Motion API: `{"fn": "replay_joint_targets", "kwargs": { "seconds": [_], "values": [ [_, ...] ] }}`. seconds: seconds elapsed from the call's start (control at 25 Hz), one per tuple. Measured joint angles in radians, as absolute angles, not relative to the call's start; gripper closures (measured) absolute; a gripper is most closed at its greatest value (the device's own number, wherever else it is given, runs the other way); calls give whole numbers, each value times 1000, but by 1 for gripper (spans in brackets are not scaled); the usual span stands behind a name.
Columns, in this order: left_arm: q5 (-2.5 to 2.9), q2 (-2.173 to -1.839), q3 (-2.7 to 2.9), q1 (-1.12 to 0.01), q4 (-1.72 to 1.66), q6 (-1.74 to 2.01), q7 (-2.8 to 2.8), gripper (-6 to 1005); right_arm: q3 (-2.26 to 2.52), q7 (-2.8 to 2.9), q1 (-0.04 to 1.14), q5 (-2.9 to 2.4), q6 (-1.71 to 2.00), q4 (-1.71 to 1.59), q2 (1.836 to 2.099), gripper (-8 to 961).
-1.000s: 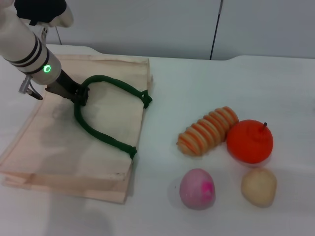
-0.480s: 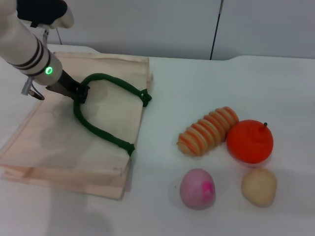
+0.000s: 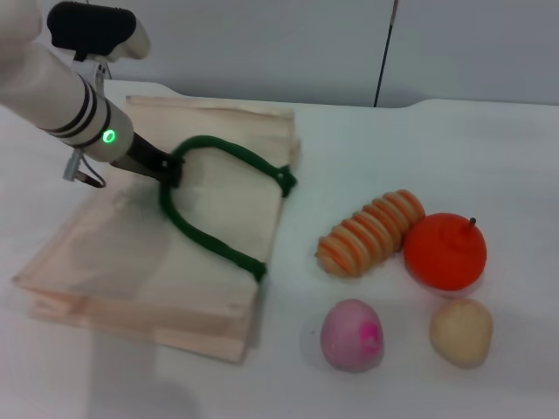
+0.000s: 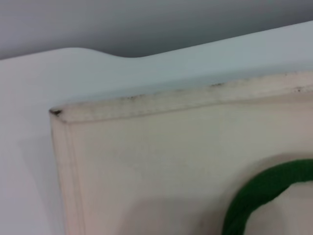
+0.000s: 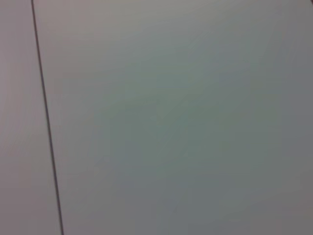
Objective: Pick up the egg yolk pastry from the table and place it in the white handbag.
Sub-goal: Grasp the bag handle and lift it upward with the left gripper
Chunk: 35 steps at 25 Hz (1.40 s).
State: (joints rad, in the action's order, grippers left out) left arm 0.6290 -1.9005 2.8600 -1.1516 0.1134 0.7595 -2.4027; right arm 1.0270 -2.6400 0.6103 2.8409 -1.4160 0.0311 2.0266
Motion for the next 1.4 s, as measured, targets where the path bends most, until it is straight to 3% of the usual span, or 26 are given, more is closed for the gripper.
{"fn": "replay_joint_targets", "kwargs": {
  "seconds": [0.28, 0.56, 0.64, 0.96, 1.16, 1.32, 1.36, 1.4],
  "values": [
    [365, -1905, 2861, -1107, 229, 909, -2245, 863, 1026, -2643, 589, 2843, -1412, 26, 2023, 100],
    [12, -1982, 2862, -1029, 719, 1283, -2062, 864, 1025, -2645, 588, 2842, -1410, 21, 2022, 99],
    [-79, -1989, 2862, -1009, 808, 1399, -2022, 864, 1025, -2645, 591, 2842, -1408, 21, 2022, 99],
    [-330, -1941, 2864, -928, 785, 1683, -1914, 865, 1135, -2625, 592, 2841, -1390, 18, 2006, 99],
    [-374, -1901, 2863, -910, 671, 1737, -1871, 866, 1330, -2490, 582, 2840, -1447, 10, 1934, 98],
    [-430, -1890, 2862, -888, 636, 1780, -1830, 865, 1505, -2386, 576, 2840, -1541, 14, 1858, 98],
    [-456, -1889, 2862, -881, 633, 1802, -1812, 865, 1587, -2341, 573, 2840, -1565, 18, 1825, 98],
    [-456, -1889, 2862, -881, 633, 1802, -1812, 864, 1587, -2341, 573, 2840, -1565, 18, 1825, 98]
  ]
}}
